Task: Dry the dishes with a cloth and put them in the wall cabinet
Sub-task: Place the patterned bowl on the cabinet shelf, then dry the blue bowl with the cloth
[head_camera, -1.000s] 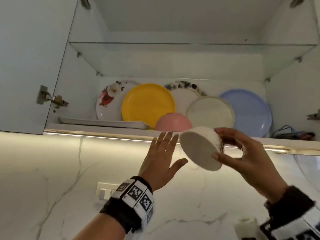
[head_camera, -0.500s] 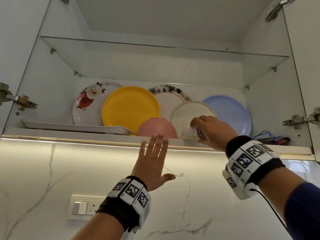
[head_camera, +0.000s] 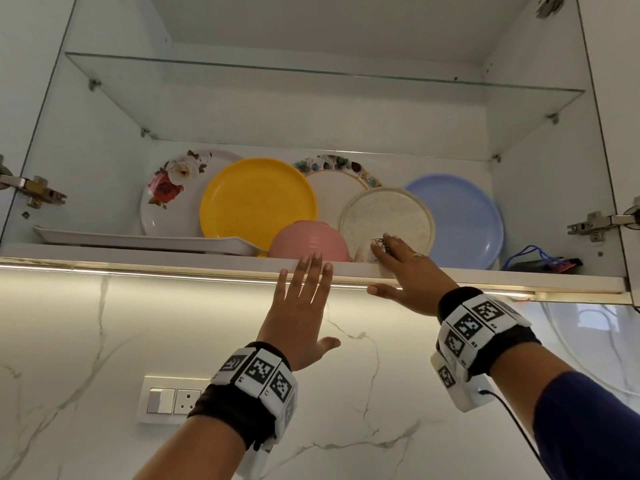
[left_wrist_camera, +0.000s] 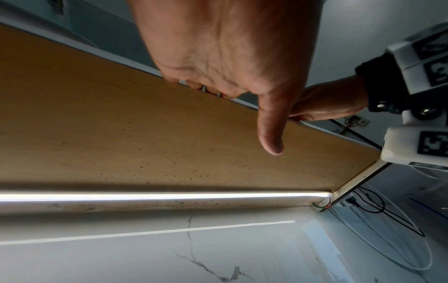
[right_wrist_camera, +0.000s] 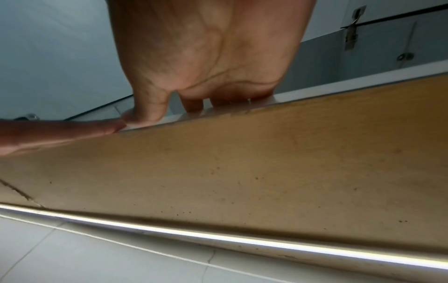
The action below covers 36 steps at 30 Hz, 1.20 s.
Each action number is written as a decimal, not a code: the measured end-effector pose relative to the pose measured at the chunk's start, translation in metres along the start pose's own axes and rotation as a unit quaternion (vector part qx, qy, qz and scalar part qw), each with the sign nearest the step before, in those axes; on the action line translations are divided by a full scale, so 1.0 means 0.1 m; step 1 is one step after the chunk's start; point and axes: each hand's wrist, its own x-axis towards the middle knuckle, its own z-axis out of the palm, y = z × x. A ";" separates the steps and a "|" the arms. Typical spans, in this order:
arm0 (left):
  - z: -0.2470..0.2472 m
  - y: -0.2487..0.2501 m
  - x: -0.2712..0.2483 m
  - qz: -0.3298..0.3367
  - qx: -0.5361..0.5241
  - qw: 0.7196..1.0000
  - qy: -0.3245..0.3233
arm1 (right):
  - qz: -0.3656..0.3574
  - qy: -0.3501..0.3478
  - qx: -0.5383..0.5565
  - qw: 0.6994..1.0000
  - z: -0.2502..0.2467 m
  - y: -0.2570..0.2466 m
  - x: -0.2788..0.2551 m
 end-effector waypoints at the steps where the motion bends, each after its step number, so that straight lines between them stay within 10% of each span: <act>1: -0.02 0.01 0.00 -0.004 -0.001 1.000 -0.012 | -0.002 0.005 -0.002 1.000 0.01 0.00 -0.02; 11: 0.13 0.34 -0.95 -0.038 -0.142 0.984 -0.095 | 0.021 0.087 0.264 0.960 0.53 -0.31 -1.40; 18: 0.42 0.72 -2.37 -0.150 -0.335 0.911 -0.190 | 0.122 -0.169 0.341 0.916 1.87 -0.79 -2.68; 25: 0.64 1.14 -3.25 -0.170 -0.369 0.853 -0.327 | 0.087 -0.477 0.192 0.854 2.81 -1.27 -3.27; 36: 0.69 1.42 -3.69 -0.127 -0.350 0.839 -0.395 | 0.115 -0.484 0.169 0.851 3.09 -1.32 -3.44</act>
